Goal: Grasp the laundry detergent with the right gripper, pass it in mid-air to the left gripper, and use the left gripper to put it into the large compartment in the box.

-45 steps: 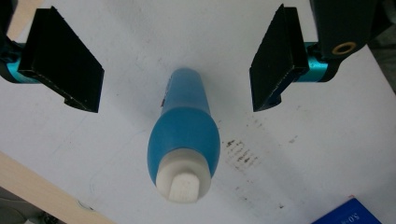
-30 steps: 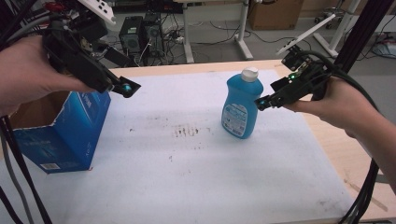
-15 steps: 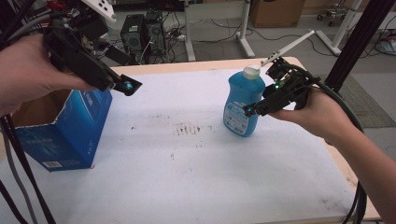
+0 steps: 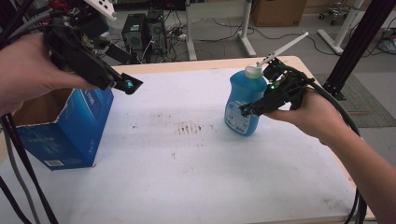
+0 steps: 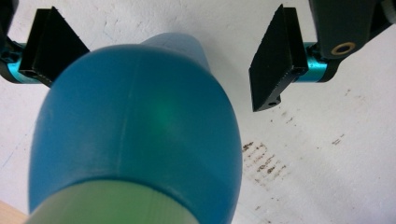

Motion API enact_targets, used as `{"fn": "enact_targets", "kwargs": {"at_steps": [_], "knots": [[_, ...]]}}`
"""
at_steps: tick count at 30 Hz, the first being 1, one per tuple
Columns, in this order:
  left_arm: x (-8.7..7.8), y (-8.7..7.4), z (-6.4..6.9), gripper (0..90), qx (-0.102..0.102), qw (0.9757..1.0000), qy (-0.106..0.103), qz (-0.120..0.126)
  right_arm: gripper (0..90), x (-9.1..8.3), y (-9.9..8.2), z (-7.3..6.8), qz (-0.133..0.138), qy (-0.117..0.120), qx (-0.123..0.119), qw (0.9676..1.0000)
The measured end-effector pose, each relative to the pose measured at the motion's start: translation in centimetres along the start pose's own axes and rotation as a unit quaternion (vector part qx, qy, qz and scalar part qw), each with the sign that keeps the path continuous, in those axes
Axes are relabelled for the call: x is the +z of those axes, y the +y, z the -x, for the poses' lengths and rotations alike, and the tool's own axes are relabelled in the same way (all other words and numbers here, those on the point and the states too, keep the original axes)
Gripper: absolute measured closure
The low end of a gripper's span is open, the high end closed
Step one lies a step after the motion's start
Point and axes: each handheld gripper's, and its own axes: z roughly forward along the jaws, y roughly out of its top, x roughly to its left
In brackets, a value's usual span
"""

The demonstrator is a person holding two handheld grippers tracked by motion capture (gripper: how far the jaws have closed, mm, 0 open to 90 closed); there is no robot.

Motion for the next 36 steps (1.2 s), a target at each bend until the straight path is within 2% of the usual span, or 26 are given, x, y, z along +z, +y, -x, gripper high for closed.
{"fn": "enact_targets", "kwargs": {"at_steps": [2, 9, 11, 24, 36], "knots": [[0.02, -0.01, 0.0, 17.0, -0.002, 1.0, 0.001, 0.001, 22.0, 0.01, -0.02, 0.02, 0.001, 0.001, -0.002, 1.0], [0.06, 0.04, 0.1, 17.0, 0.0, 1.0, 0.001, -0.001, 22.2, 0.14, 0.02, -0.04, 0.0, 0.0, -0.001, 1.0], [0.04, 0.03, 0.11, 17.0, 0.001, 1.0, 0.001, -0.001, 26.4, 0.15, -0.04, -0.05, 0.003, 0.002, -0.005, 1.0], [-0.04, -0.03, 0.09, 17.0, -0.001, 1.0, 0.002, -0.001, 31.2, 0.21, 0.02, 0.08, 0.008, 0.003, 0.005, 1.0], [-0.02, 0.0, 0.08, 17.0, -0.001, 1.0, 0.003, 0.0, 34.0, 0.31, 0.03, 0.08, 0.007, -0.002, 0.003, 1.0]]}}
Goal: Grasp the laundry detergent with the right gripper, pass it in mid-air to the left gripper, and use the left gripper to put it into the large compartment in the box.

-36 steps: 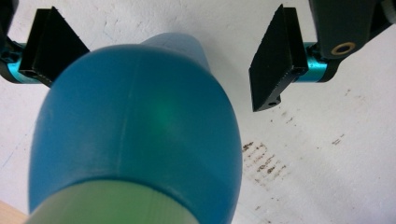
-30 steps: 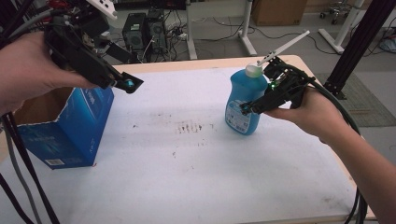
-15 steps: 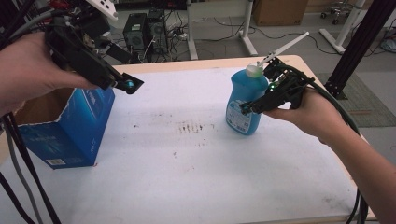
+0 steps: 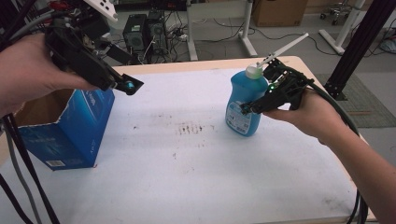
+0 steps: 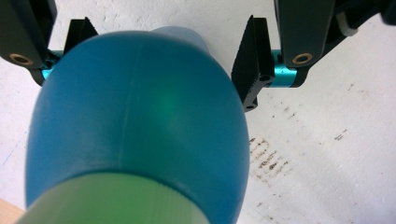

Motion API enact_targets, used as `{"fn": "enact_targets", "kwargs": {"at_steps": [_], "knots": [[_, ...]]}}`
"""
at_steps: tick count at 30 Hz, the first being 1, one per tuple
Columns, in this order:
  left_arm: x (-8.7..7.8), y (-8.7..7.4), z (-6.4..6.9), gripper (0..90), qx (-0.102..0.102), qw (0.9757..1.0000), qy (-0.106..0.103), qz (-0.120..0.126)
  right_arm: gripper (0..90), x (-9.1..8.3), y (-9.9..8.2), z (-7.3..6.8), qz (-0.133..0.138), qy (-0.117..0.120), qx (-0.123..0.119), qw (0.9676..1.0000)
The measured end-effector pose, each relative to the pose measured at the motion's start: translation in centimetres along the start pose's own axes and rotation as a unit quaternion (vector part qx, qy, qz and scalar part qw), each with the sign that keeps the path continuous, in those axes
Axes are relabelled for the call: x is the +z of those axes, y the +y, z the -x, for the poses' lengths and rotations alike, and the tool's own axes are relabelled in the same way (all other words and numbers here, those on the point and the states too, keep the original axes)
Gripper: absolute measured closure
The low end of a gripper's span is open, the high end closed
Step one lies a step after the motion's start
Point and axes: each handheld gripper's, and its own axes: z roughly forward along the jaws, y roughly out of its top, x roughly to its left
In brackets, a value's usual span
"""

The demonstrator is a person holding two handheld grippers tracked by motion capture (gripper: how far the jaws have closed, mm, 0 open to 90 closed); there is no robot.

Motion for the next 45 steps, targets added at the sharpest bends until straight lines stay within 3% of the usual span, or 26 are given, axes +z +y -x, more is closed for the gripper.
{"fn": "enact_targets", "kwargs": {"at_steps": [27, 33, 36, 40, 45], "knots": [[-0.2, 0.0, -0.1, 17.0, 0.002, 1.0, 0.002, 0.001, 44.3, 0.2, 0.0, -0.1, 0.006, -0.022, -0.005, 0.9997], [-0.3, 0.1, -0.1, 17.0, 0.003, 1.0, 0.002, 0.002, 45.7, 0.1, -0.1, -0.1, 0.011, -0.02, -0.018, 0.9996], [-0.4, 0.3, -0.1, 17.0, 0.005, 1.0, 0.004, 0.001, 46.3, 0.1, 0.0, -0.3, 0.012, -0.015, -0.036, 0.9992], [-0.8, 0.7, -0.1, 17.0, 0.012, 0.9999, 0.003, 0.0, 46.6, -0.2, 0.8, -0.1, 0.006, 0.017, -0.051, 0.9985], [-1.1, 1.4, -0.2, 17.0, 0.022, 0.9998, -0.002, 0.001, 46.8, -1.2, 2.4, -0.4, 0.02, 0.049, -0.093, 0.9943]]}}
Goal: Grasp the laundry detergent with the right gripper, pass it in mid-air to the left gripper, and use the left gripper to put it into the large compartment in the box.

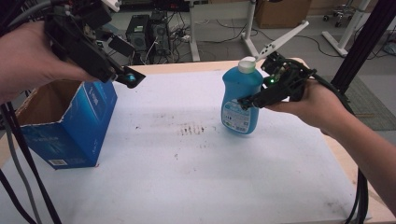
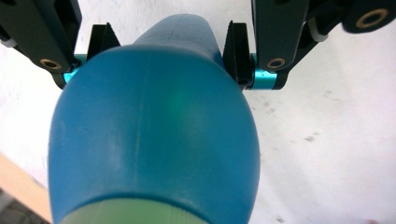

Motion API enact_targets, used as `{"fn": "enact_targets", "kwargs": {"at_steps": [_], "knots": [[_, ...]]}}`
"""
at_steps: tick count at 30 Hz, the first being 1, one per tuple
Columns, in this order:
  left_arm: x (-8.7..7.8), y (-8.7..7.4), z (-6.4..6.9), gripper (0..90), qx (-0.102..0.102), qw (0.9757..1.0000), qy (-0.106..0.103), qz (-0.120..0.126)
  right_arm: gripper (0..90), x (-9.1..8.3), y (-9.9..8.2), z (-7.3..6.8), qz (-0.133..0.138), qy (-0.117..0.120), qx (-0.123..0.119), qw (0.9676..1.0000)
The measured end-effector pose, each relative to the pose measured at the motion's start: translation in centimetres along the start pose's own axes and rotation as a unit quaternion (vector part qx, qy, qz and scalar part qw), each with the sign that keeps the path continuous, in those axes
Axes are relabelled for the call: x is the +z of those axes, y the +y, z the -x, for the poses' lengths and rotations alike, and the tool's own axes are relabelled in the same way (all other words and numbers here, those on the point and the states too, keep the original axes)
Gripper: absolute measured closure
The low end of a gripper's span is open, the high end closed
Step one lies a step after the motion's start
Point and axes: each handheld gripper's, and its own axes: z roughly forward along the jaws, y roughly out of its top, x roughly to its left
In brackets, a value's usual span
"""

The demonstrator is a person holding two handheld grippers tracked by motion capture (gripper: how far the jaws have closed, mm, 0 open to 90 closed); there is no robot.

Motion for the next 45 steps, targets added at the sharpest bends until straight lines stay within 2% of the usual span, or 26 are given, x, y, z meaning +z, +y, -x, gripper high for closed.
{"fn": "enact_targets", "kwargs": {"at_steps": [4, 7, 12, 15, 18, 22, 25, 26, 31, 33, 38, 40, 45], "knots": [[-0.3, 0.9, 0.0, 17.0, 0.01, 0.9999, -0.011, 0.003, 46.8, -0.8, 1.7, -0.5, 0.007, 0.033, -0.036, 0.9988], [-0.5, 1.8, 0.0, 17.0, 0.023, 0.9994, -0.023, 0.003, 46.9, -1.3, 3.4, -1.2, 0.012, 0.063, -0.072, 0.9954], [-1.1, 3.4, 0.0, 17.0, 0.04, 0.9983, -0.043, 0.002, 46.9, -1.9, 6.0, -2.2, 0.021, 0.112, -0.118, 0.9864], [-1.4, 4.5, 0.1, 17.0, 0.055, 0.9967, -0.06, 0.005, 46.9, -2.1, 7.3, -3.0, 0.027, 0.14, -0.136, 0.9804], [-1.3, 5.4, 0.3, 17.0, 0.069, 0.9952, -0.068, -0.004, 46.9, -2.1, 8.5, -3.8, 0.03, 0.164, -0.154, 0.9739], [-0.8, 6.6, 0.7, 17.0, 0.089, 0.9918, -0.09, -0.021, 46.9, -1.9, 10.0, -4.9, 0.028, 0.176, -0.177, 0.9679], [-0.3, 7.2, 1.0, 17.0, 0.093, 0.9901, -0.098, -0.038, 47.0, -1.8, 10.8, -5.7, 0.024, 0.182, -0.19, 0.9646], [-0.2, 7.4, 1.0, 17.0, 0.098, 0.989, -0.101, -0.045, 47.0, -1.7, 11.1, -6.0, 0.023, 0.184, -0.191, 0.9639], [0.4, 7.8, 1.5, 17.1, 0.103, 0.9869, -0.107, -0.062, 47.0, -1.4, 11.9, -6.9, 0.018, 0.187, -0.204, 0.9608], [0.6, 7.8, 1.7, 17.4, 0.107, 0.9866, -0.104, -0.066, 47.0, -1.3, 12.1, -7.1, 0.015, 0.189, -0.203, 0.9606], [1.2, 8.0, 1.9, 17.7, 0.118, 0.9834, -0.106, -0.088, 47.1, -1.0, 12.4, -7.5, 0.011, 0.191, -0.208, 0.9592], [1.3, 8.0, 2.0, 22.9, 0.121, 0.9821, -0.11, -0.093, 47.1, -0.9, 12.4, -7.5, 0.008, 0.19, -0.207, 0.9596], [1.6, 8.1, 2.1, 24.8, 0.12, 0.9824, -0.106, -0.096, 47.1, -0.8, 12.4, -7.6, 0.006, 0.188, -0.208, 0.9598]]}}
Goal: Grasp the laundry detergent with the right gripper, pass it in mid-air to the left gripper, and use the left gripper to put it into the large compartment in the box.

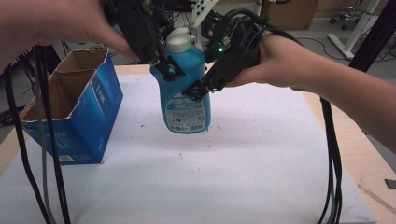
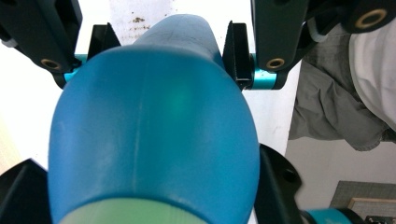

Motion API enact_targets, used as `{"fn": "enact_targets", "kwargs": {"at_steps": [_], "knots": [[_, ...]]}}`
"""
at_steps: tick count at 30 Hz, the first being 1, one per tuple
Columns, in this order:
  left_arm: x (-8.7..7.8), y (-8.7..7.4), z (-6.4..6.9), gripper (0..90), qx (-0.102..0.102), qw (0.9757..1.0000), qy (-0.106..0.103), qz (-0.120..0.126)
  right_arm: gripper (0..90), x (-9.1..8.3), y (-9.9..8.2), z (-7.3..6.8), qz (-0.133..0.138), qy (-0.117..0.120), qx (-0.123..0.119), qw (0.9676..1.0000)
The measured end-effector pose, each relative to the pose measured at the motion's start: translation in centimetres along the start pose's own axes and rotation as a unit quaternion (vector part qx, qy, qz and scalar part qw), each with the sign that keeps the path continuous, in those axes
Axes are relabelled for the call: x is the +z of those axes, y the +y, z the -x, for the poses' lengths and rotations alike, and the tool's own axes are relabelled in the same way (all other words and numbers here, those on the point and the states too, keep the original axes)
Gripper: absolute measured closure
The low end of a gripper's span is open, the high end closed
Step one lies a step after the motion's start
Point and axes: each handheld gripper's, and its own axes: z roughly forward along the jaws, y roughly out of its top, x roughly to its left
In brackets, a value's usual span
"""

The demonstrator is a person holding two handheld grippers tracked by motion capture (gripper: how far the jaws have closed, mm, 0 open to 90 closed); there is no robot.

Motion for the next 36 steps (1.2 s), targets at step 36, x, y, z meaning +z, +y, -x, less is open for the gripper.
{"fn": "enact_targets", "kwargs": {"at_steps": [36], "knots": [[0.79, 0.66, 0.25, 34.4, 0.006, 0.9997, 0.001, -0.025, 47.1, -0.33, 0.12, -0.09, 0.0, -0.004, -0.001, 1.0]]}}
